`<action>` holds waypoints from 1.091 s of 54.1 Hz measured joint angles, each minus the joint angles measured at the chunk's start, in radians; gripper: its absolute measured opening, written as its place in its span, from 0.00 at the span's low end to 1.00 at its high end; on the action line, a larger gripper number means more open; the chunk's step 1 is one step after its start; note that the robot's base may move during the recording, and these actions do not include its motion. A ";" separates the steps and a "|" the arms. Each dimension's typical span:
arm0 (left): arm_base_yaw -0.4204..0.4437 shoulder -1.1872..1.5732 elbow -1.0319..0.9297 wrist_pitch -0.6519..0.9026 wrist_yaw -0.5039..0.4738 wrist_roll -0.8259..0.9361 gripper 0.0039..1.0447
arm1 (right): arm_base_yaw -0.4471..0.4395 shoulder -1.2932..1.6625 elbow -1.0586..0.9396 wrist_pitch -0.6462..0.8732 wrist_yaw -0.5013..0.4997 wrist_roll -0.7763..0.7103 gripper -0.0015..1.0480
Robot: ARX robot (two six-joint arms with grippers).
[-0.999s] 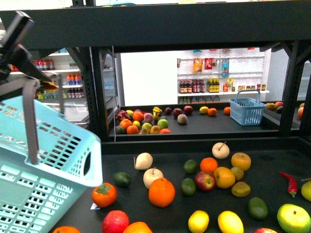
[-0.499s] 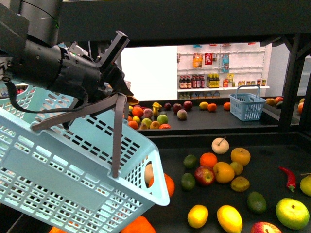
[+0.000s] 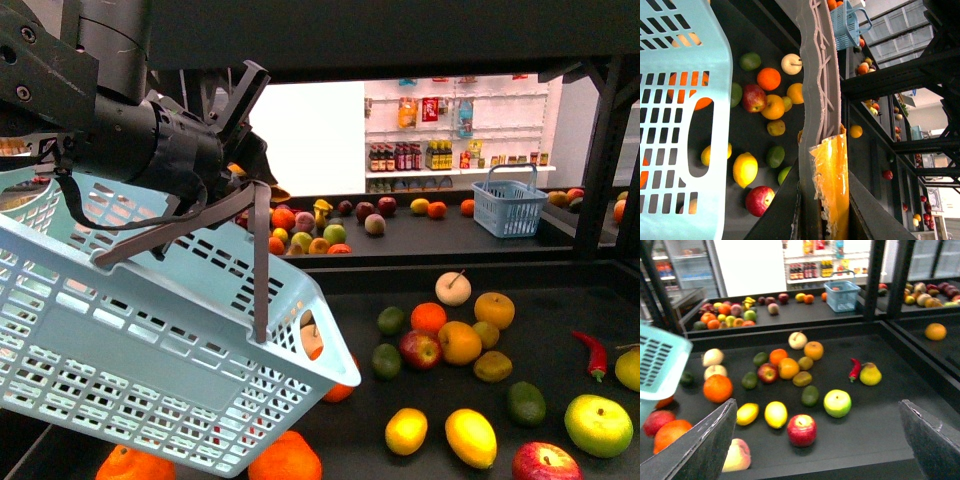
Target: Pick lemon from shelf
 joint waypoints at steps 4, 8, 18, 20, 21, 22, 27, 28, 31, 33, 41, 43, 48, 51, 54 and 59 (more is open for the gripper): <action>0.000 0.000 0.000 0.000 0.000 -0.006 0.13 | -0.080 0.229 0.049 0.182 -0.071 0.019 0.93; 0.000 0.000 0.000 0.000 0.001 -0.006 0.13 | -0.193 0.682 0.221 0.469 -0.237 0.006 0.93; 0.001 0.000 0.000 0.000 -0.001 -0.006 0.13 | -0.236 1.317 0.589 0.419 -0.419 -0.031 0.93; 0.001 0.000 0.001 0.000 0.000 -0.007 0.13 | -0.241 1.442 0.677 0.360 -0.448 -0.025 0.93; 0.001 0.000 0.001 0.000 0.000 -0.007 0.13 | -0.241 1.503 0.723 0.330 -0.450 -0.024 0.93; 0.001 0.000 0.001 0.000 0.000 -0.006 0.13 | -0.241 1.558 0.767 0.304 -0.453 -0.024 0.93; 0.001 0.000 0.001 0.000 -0.002 -0.009 0.13 | -0.238 1.765 0.969 0.193 -0.465 -0.016 0.93; 0.001 0.000 0.001 0.000 -0.001 -0.010 0.13 | -0.237 1.785 0.991 0.183 -0.463 -0.016 0.93; 0.001 0.000 0.001 0.000 0.002 -0.010 0.13 | -0.228 1.891 1.115 0.139 -0.457 -0.016 0.93; 0.001 0.000 0.001 0.000 0.003 -0.009 0.13 | -0.212 1.965 1.210 0.109 -0.450 -0.021 0.93; 0.001 0.000 0.001 0.000 0.000 -0.010 0.13 | -0.151 2.142 1.430 0.050 -0.420 -0.047 0.93; 0.001 0.000 0.001 0.000 0.000 -0.010 0.13 | -0.137 2.178 1.472 0.037 -0.409 -0.049 0.93; 0.001 0.000 0.001 0.000 -0.001 -0.010 0.13 | -0.097 2.286 1.591 -0.001 -0.397 -0.048 0.93; 0.001 0.000 0.001 0.000 -0.001 -0.010 0.13 | -0.076 2.345 1.653 -0.019 -0.386 -0.047 0.93; 0.001 0.000 0.001 0.000 0.000 -0.010 0.13 | -0.057 2.398 1.708 -0.041 -0.372 -0.047 0.93; 0.001 0.000 0.001 0.000 0.000 -0.010 0.13 | -0.023 2.500 1.805 -0.065 -0.367 -0.040 0.93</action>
